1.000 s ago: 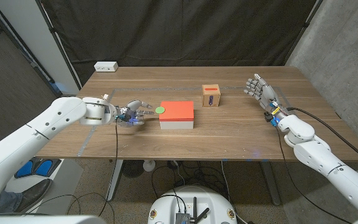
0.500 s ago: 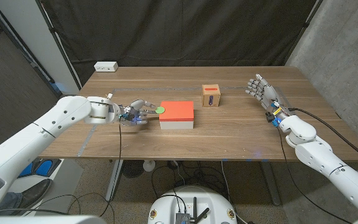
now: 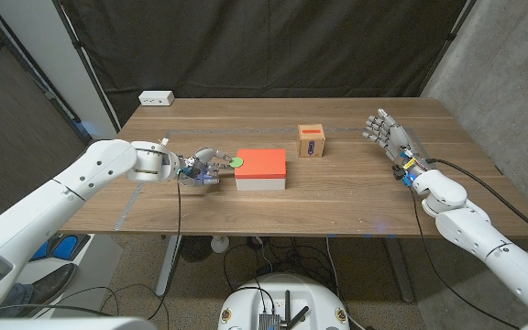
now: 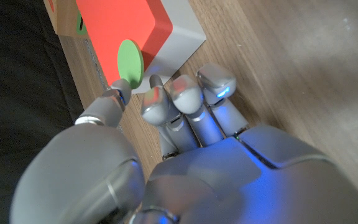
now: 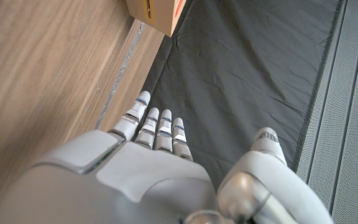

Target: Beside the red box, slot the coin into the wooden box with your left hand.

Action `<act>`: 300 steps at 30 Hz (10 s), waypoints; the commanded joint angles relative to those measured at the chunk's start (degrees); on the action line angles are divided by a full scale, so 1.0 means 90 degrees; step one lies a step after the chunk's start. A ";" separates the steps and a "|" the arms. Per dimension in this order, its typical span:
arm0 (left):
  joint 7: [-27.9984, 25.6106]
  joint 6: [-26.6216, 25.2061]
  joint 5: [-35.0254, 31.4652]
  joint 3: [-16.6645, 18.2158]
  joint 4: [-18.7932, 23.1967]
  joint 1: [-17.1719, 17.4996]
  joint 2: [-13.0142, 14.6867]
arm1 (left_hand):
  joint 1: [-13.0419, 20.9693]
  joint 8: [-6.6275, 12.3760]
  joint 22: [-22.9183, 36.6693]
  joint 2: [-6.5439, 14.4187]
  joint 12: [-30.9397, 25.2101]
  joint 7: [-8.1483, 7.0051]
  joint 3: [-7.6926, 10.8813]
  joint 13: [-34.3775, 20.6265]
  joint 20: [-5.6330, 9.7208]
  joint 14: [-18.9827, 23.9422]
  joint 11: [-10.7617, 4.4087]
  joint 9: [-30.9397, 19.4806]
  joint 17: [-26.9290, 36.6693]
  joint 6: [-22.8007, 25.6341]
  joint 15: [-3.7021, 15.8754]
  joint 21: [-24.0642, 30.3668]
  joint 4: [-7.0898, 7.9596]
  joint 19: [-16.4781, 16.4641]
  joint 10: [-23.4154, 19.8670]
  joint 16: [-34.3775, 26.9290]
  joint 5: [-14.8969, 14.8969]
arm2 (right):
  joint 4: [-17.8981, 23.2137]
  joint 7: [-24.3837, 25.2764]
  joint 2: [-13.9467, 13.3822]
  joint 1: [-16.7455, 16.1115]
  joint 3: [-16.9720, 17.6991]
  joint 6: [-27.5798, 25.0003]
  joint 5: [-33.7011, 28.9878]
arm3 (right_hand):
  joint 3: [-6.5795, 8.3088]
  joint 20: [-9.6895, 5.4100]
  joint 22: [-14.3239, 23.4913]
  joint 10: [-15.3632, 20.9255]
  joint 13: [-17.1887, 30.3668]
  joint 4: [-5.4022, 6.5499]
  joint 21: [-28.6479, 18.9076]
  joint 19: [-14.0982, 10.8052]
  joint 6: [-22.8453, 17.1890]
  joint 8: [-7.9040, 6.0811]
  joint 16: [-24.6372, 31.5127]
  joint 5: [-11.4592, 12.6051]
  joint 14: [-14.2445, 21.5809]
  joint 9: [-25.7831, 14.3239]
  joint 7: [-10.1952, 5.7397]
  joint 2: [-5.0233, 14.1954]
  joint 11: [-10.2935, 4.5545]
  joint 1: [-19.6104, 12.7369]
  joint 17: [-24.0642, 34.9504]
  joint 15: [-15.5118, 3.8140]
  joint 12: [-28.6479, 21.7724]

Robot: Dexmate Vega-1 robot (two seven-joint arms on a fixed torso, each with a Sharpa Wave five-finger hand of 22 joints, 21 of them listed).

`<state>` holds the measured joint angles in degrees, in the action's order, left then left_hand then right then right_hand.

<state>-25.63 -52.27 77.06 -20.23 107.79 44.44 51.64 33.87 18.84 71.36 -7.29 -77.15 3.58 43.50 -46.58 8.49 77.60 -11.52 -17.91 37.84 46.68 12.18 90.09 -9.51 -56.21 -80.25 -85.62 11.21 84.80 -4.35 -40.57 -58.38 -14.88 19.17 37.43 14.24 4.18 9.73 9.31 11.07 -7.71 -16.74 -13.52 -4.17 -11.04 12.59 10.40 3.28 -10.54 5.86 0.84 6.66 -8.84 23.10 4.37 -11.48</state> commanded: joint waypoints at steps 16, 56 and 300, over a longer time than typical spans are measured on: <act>0.0004 -0.0043 0.0056 -0.0049 0.0058 -0.0018 -0.0067 | 0.0100 -0.0180 0.0008 0.0172 -0.0090 0.0075 0.0177 0.0033 0.0389 -0.0001 -0.0046 0.0036 0.0030 0.0209 -0.0004 0.0044 -0.0035 -0.0071 0.0063 -0.0088 0.0012 | 0.0073 0.0019 -0.0060 -0.0170 0.0059 -0.0012 0.0067 | 0.0017 0.0005 0.0039 0.0045 0.0016 -0.0041 0.0057 -0.0071 -0.0027 -0.0025 0.0026 -0.0008 0.0056 -0.0010 0.0018 0.0060 0.0012 -0.0011 -0.0001 0.0036 -0.0023; -0.0479 0.1059 0.0562 0.0347 0.0316 0.0970 -0.0031 | 0.1329 0.0327 0.0020 0.1338 -0.0245 -0.0222 0.0401 0.0020 0.0376 -0.0051 -0.0037 -0.0623 0.0010 0.1279 -0.0017 0.0101 -0.0123 0.0042 0.0150 -0.0172 0.0156 | 0.0380 0.0312 -0.0255 -0.0593 0.0137 -0.0263 0.0050 | 0.0012 0.0027 0.0043 0.0081 0.0019 -0.0042 0.0156 -0.0135 -0.0020 -0.0020 0.0028 -0.0009 0.0079 -0.0011 -0.0005 0.0063 0.0013 -0.0005 -0.0033 0.0060 -0.0025; 0.3226 -0.1388 -1.1115 -0.7071 -0.3362 -0.5256 -0.4943 | 0.0719 -0.0078 0.0009 0.0872 -0.0321 -0.0399 0.0228 -0.0006 0.0381 -0.0019 -0.0059 -0.0761 0.0323 0.1519 -0.0007 0.0056 -0.0056 0.0027 0.0128 -0.0050 0.0138 | 0.1107 0.1093 0.0207 -0.2035 0.0739 0.0524 -0.0088 | 0.0032 0.0019 0.0056 0.0127 0.0029 -0.0052 0.0532 -0.0330 -0.0070 -0.0025 0.0032 -0.0013 0.0120 -0.0013 0.0032 0.0124 0.0026 -0.0024 -0.0145 0.0052 -0.0016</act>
<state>3.56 -65.15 -24.01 -83.67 78.55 -3.13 7.48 40.44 17.78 71.37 0.75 -80.08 -2.33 45.60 -46.46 8.39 77.48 -11.96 -24.60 40.69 57.70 12.08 90.53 -10.06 -55.91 -79.23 -86.20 12.64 94.81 5.32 -38.87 -76.39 -8.37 23.57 36.83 14.48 4.39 9.99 10.02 11.05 -7.94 -12.08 -15.97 -4.37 -11.04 12.59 10.40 4.03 -10.51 6.07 1.45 6.76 -8.84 21.80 4.51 -11.48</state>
